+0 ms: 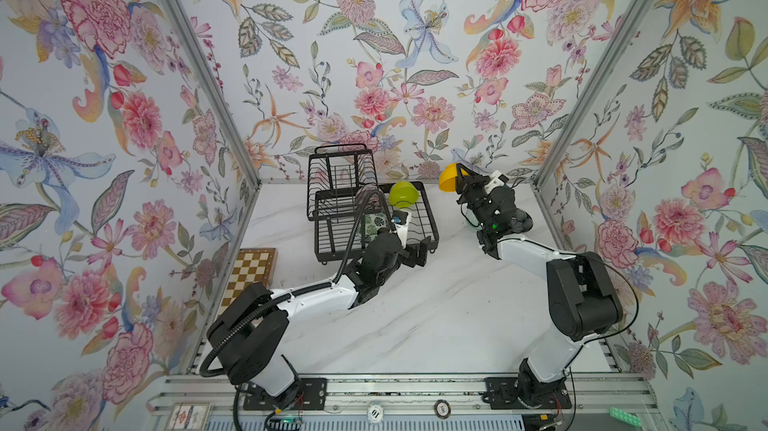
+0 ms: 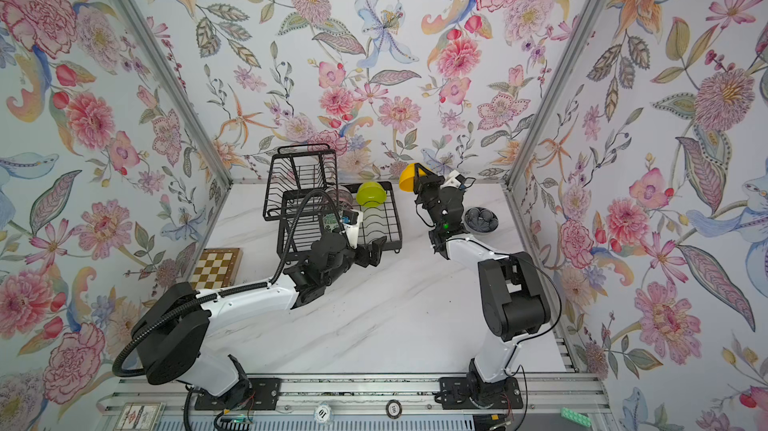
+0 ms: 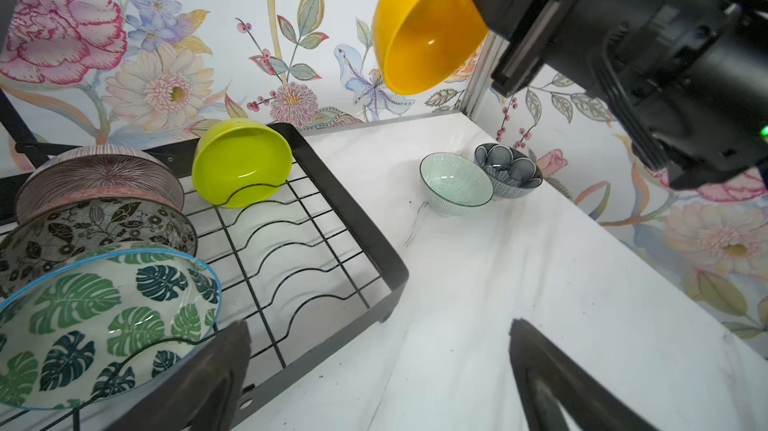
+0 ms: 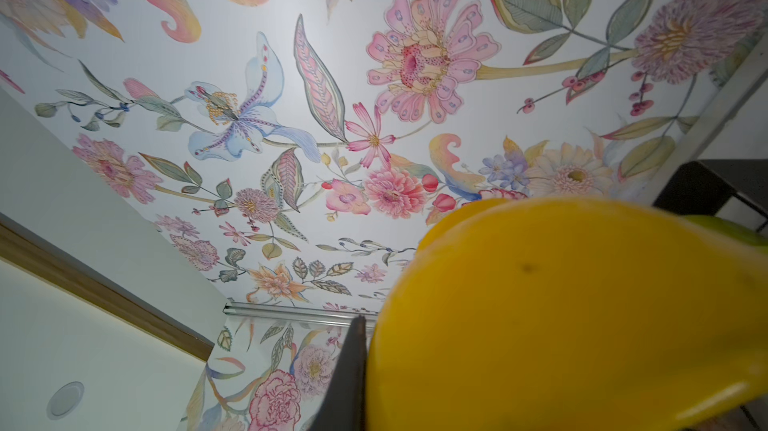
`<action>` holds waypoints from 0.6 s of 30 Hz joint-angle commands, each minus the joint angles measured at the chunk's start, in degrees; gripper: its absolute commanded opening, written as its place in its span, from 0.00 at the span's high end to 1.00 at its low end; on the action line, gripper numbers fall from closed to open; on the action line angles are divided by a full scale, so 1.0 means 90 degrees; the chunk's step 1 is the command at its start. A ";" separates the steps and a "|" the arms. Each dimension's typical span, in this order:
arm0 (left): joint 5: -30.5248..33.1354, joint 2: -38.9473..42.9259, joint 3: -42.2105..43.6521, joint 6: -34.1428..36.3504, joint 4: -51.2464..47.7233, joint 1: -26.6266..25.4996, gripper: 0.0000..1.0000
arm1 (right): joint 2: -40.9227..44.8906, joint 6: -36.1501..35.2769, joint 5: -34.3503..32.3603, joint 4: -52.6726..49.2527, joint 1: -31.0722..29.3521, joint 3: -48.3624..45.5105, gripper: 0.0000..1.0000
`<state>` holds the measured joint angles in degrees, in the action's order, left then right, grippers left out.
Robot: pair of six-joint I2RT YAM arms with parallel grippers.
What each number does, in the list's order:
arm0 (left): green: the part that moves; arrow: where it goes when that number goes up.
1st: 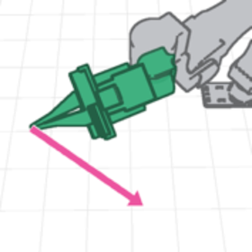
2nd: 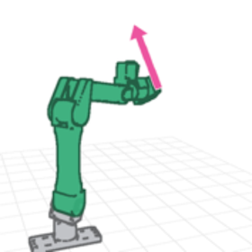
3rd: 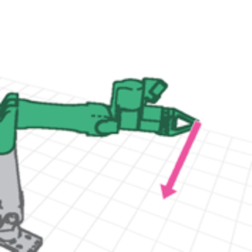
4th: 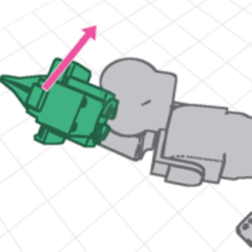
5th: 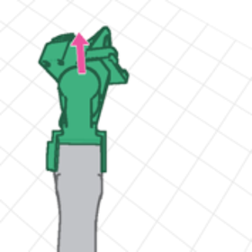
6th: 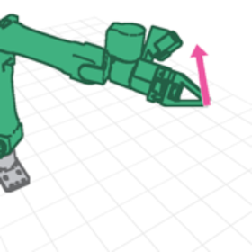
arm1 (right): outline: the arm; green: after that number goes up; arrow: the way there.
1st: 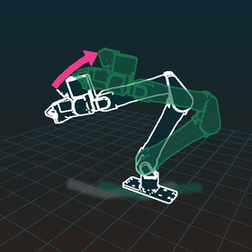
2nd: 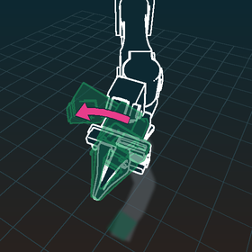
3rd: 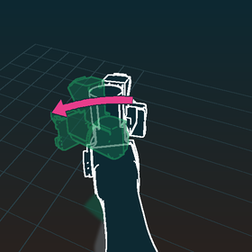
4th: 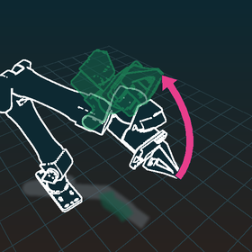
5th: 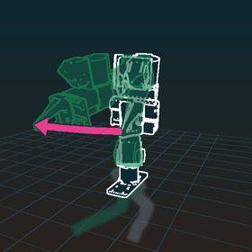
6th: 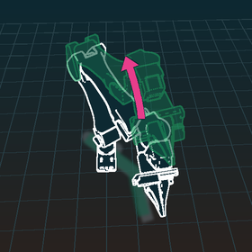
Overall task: Load the bowls into the dish rack
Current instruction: 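Lower the yellow bowl with the right gripper into the slot beside the lime bowl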
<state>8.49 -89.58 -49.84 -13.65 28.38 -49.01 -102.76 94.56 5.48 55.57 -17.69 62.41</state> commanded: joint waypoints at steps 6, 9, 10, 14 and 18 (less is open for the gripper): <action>0.1116 -0.0544 0.0317 0.1086 0.0670 0.0056 0.01 | -0.0852 -0.0185 0.0252 0.0530 -0.0361 0.0709 1.00; 0.1623 -0.0644 0.0455 0.1392 0.0849 0.0059 0.01 | -0.1238 0.0046 0.0219 0.0727 -0.0441 0.0867 1.00; 0.1735 -0.0661 0.0529 0.1508 0.0944 0.0065 0.01 | -0.1365 0.0116 0.0222 0.0789 -0.0469 0.0942 1.00; 0.1881 -0.0719 0.0779 0.1841 0.1162 0.0065 0.01 | -0.1798 0.0279 0.0107 0.1012 -0.0561 0.1162 1.00; 0.2004 -0.0718 0.1052 0.1917 0.1332 0.0064 0.01 | -0.2141 0.0366 0.0073 0.1047 -0.0639 0.1435 1.00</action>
<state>23.51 -95.39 -41.76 1.15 37.50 -48.75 -121.10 96.68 6.76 59.88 -22.79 72.25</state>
